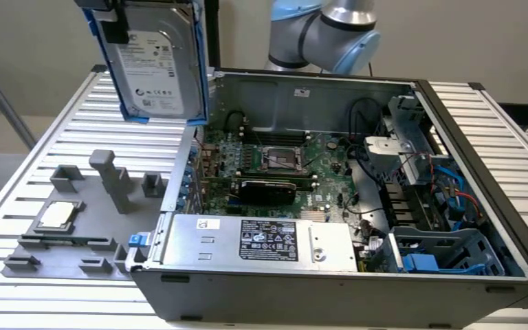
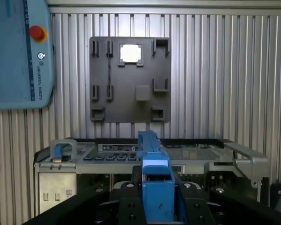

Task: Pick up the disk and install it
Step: 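Pick up the disk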

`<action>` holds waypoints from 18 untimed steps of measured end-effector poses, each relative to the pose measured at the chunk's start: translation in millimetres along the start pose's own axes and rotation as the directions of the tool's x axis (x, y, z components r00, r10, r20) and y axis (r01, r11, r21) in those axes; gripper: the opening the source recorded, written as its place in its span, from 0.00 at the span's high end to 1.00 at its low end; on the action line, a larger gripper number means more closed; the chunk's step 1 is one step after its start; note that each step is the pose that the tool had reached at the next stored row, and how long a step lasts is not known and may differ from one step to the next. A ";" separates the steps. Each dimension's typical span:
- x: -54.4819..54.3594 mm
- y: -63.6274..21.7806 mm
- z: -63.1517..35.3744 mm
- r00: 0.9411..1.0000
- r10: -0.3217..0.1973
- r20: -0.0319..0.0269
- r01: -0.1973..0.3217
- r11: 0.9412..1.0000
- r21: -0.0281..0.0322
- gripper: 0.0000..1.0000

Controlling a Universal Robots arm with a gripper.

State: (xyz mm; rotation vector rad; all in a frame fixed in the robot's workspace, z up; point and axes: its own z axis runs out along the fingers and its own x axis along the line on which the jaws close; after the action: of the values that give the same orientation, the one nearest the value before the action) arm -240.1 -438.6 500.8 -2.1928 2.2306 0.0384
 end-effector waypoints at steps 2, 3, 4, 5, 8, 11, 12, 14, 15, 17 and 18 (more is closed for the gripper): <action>3.8 -9.1 -0.7 1.000 0.000 0.001 0.000 1.000 0.000 1.00; 5.8 -13.7 -0.8 1.000 0.000 0.001 0.000 1.000 0.000 1.00; 7.7 -18.0 -0.9 1.000 0.000 0.002 0.000 1.000 0.000 1.00; 9.7 -22.9 -1.1 1.000 0.000 0.003 0.000 1.000 0.000 1.00; 15.1 -36.0 -1.5 1.000 0.000 0.005 0.000 1.000 0.000 1.00; 20.4 -50.2 -1.8 1.000 0.000 0.009 0.000 1.000 0.000 1.00; 22.1 -54.6 -2.0 1.000 0.000 0.009 0.000 1.000 0.000 1.00; 25.6 -63.7 -2.1 1.000 0.000 0.012 0.000 1.000 0.000 1.00; 27.3 -68.2 -2.1 1.000 0.000 0.013 0.000 1.000 0.000 1.00; 30.8 -77.1 -2.3 1.000 0.000 0.015 0.000 1.000 0.000 1.00; 32.6 -81.9 -2.4 1.000 0.000 0.016 0.000 1.000 0.000 1.00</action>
State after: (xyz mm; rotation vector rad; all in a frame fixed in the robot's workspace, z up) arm -158.8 -472.7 501.6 -2.1849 2.2224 0.0560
